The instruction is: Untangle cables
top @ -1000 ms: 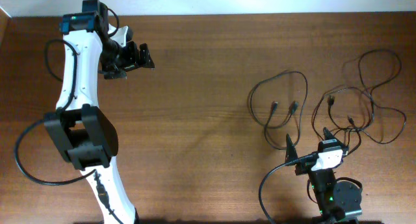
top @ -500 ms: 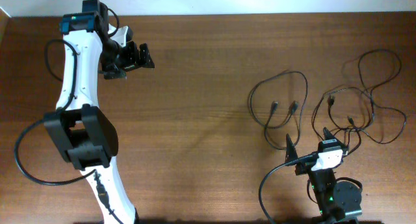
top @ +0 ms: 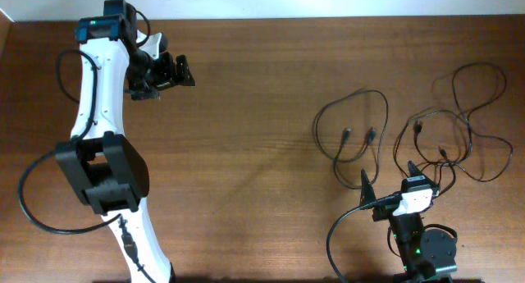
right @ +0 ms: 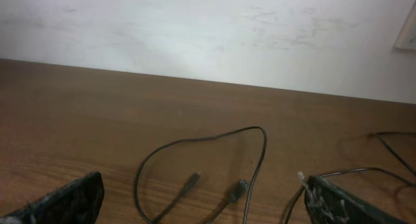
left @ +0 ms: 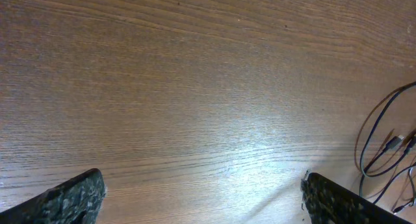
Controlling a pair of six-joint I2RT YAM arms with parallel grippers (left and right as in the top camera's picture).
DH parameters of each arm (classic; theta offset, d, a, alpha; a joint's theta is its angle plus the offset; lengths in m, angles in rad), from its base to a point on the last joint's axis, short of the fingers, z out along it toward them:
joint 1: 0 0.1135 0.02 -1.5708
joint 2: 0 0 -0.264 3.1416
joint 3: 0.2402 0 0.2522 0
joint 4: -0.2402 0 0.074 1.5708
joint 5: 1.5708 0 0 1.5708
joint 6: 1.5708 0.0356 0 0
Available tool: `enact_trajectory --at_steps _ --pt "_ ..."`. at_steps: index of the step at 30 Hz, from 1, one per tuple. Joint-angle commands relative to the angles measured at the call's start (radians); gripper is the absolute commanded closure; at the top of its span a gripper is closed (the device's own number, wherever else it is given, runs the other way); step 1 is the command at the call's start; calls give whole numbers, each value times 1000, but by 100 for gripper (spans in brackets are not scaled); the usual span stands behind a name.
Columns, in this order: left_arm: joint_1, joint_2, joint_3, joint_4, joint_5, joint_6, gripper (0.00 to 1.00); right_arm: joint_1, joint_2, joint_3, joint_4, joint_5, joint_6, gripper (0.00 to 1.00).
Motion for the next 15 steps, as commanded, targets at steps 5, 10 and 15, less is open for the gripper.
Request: enact_trajectory --at_steps 5,10,15 --pt "-3 -24 14 0 -3 23 1 -5 -9 -5 -6 -9 4 2" --pt "-8 -190 14 0 -3 23 1 -5 -9 -5 -6 -9 4 2" --pt "-8 -398 14 -1 -3 23 1 -5 -9 -5 -6 -9 4 2"
